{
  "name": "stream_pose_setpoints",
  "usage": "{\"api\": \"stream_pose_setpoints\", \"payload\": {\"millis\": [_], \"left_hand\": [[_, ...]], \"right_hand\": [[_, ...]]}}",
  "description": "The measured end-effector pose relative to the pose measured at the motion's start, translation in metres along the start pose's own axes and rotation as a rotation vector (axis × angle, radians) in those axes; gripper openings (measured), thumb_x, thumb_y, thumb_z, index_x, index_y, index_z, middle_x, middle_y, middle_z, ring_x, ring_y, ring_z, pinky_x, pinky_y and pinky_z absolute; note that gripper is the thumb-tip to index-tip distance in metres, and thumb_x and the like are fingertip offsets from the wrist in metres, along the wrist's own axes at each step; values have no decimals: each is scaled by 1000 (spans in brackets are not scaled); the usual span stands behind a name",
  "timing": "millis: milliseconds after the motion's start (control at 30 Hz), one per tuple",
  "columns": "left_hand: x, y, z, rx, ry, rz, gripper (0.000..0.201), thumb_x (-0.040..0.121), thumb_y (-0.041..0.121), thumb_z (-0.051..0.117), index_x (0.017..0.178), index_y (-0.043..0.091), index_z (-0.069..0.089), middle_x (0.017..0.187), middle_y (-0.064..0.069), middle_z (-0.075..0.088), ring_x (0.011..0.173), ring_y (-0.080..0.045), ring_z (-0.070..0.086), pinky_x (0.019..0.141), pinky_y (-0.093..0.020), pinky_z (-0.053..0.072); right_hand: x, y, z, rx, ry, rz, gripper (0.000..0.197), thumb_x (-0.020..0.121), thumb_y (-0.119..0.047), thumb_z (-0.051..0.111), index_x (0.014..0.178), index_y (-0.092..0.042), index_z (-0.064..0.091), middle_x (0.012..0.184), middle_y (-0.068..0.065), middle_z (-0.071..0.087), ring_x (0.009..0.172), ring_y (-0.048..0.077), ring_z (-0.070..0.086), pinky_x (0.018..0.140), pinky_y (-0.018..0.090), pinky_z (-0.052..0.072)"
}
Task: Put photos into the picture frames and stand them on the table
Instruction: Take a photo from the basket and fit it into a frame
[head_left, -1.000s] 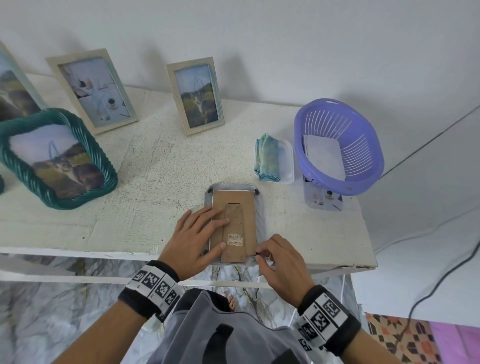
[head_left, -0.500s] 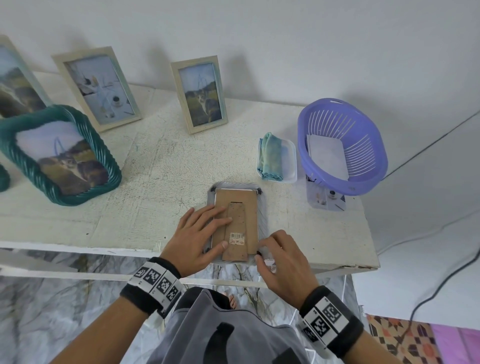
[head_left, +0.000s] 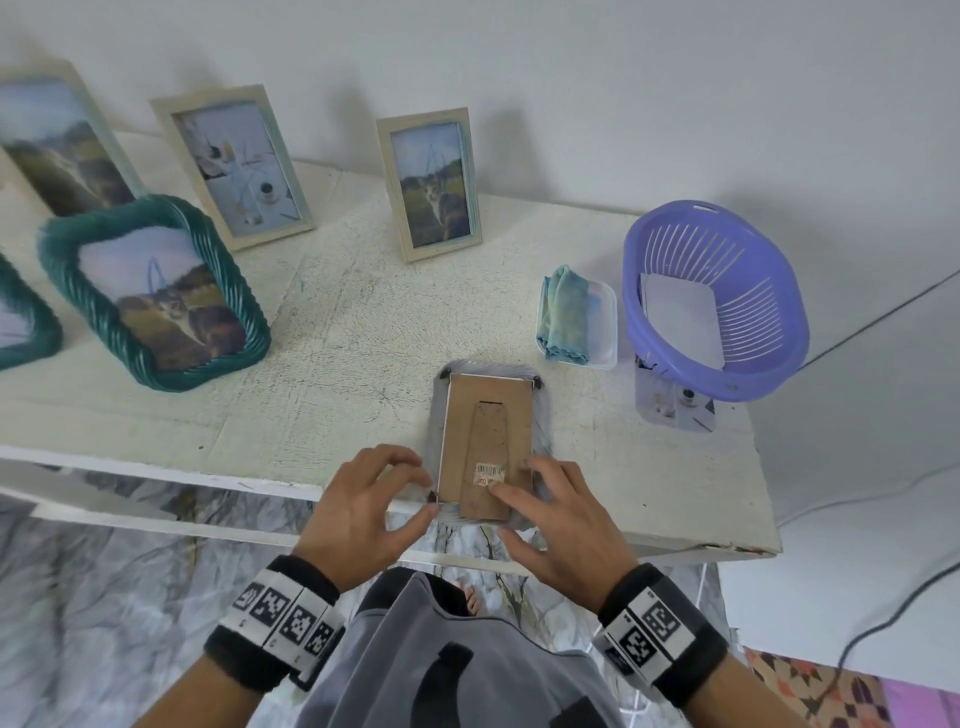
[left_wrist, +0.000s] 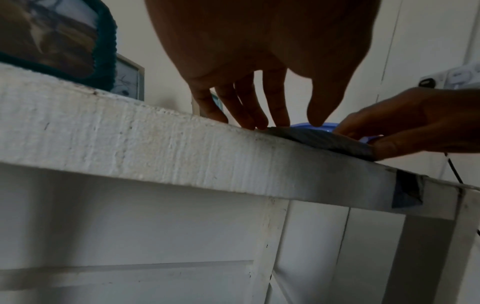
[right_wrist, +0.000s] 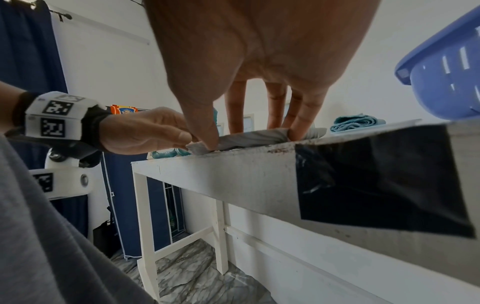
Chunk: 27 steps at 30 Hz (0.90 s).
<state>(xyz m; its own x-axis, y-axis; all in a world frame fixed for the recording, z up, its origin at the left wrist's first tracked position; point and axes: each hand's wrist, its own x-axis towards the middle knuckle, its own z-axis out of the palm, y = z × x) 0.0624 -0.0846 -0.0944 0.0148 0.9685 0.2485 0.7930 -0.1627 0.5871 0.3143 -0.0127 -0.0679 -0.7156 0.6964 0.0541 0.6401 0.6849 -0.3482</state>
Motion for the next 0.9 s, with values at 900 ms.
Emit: {"api": "stream_pose_setpoints", "payload": {"millis": [900], "left_hand": [[18,2,-4,-70,5,-67,28,86,48,61,106,31,71,122,12,56,113,-7,53,93,-44,46]], "right_hand": [[6,1,-11,99,-73,21,41,85,-50,53,120,-31,61,120,0,51,102,20,49,83,31,51]]}}
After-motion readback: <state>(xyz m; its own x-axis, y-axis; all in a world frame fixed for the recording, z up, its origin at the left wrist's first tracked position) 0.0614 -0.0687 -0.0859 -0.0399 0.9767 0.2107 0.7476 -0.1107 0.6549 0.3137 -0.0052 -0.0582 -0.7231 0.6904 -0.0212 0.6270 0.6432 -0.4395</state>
